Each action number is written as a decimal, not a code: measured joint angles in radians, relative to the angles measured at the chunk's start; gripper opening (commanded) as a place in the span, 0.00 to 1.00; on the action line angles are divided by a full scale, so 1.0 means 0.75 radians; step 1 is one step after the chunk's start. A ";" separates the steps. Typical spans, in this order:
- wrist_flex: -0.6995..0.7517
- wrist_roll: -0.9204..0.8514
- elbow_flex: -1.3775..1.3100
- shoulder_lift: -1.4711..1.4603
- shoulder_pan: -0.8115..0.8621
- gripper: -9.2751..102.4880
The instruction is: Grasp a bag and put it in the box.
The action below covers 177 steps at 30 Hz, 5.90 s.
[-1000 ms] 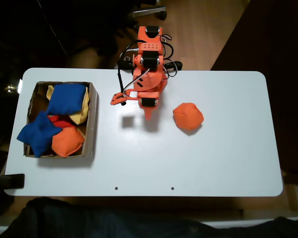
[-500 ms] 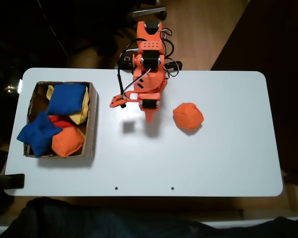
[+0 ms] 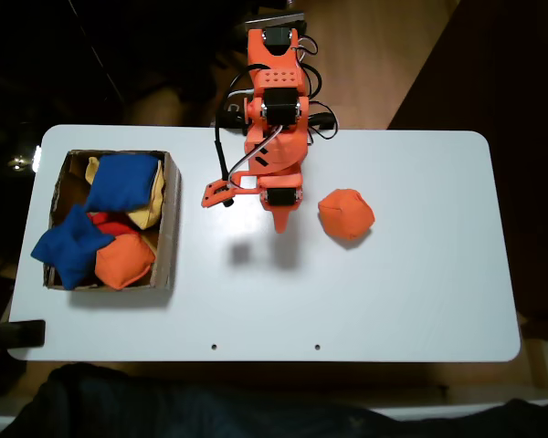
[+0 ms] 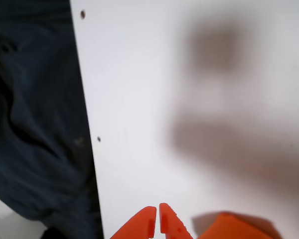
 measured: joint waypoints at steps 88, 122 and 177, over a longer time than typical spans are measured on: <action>0.591 0.110 -1.460 -1.299 -0.863 0.08; 0.816 -0.335 -1.180 -1.190 -1.047 0.09; 0.818 -0.515 -1.004 -1.166 -1.017 0.39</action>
